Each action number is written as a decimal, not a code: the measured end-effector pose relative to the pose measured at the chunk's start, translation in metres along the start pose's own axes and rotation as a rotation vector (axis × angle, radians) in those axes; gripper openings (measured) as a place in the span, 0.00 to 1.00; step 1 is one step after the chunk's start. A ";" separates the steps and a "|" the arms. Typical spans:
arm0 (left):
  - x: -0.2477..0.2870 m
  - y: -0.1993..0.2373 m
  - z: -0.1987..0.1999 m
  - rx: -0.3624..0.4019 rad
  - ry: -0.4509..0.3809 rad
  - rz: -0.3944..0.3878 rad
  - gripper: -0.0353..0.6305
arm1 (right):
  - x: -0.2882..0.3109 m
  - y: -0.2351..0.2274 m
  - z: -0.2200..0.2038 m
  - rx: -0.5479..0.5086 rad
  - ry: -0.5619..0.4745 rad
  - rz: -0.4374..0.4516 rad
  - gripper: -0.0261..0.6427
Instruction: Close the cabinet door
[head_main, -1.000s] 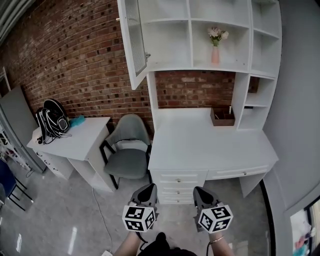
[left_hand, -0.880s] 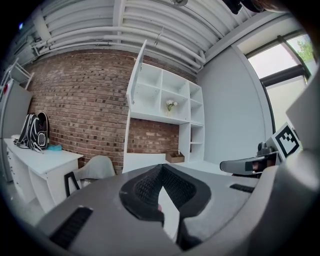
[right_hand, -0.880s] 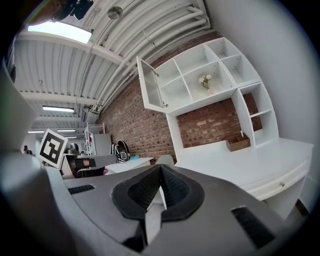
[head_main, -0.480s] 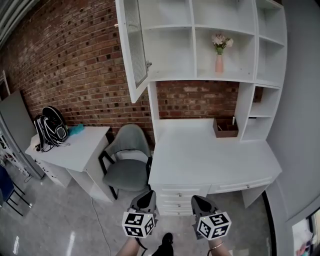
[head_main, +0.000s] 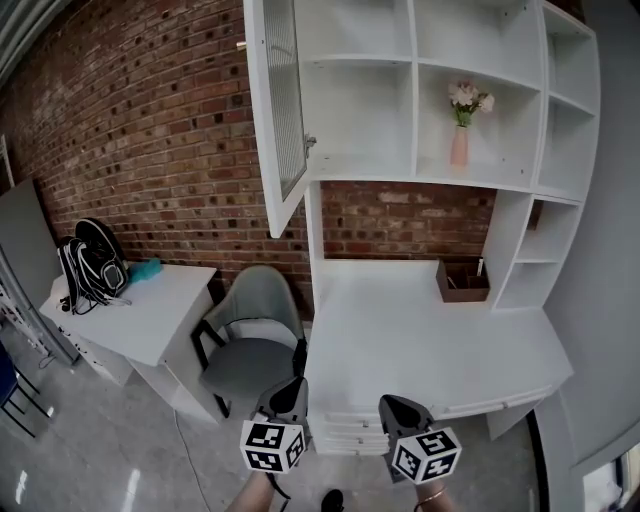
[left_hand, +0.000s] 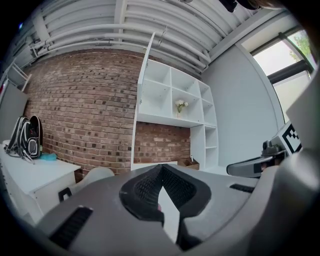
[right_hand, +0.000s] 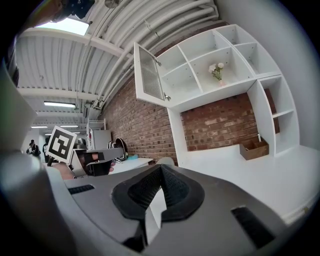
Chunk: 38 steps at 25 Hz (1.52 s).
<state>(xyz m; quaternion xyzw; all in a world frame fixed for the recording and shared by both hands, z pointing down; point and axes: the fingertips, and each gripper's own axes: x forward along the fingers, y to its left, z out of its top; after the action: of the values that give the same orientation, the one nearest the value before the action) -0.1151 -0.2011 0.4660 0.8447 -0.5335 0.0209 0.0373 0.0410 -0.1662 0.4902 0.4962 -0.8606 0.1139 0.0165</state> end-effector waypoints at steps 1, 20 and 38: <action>0.007 0.007 0.004 0.002 -0.006 0.000 0.07 | 0.010 -0.001 0.006 -0.005 -0.006 0.002 0.04; 0.087 0.105 0.142 0.078 -0.220 -0.042 0.07 | 0.133 0.005 0.136 -0.166 -0.148 0.067 0.04; 0.067 0.105 0.318 0.233 -0.453 -0.021 0.18 | 0.141 -0.002 0.224 -0.252 -0.234 0.131 0.04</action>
<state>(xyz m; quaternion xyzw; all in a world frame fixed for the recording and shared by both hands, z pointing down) -0.1828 -0.3332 0.1579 0.8320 -0.5134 -0.1080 -0.1805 -0.0099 -0.3348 0.2928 0.4431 -0.8944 -0.0526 -0.0292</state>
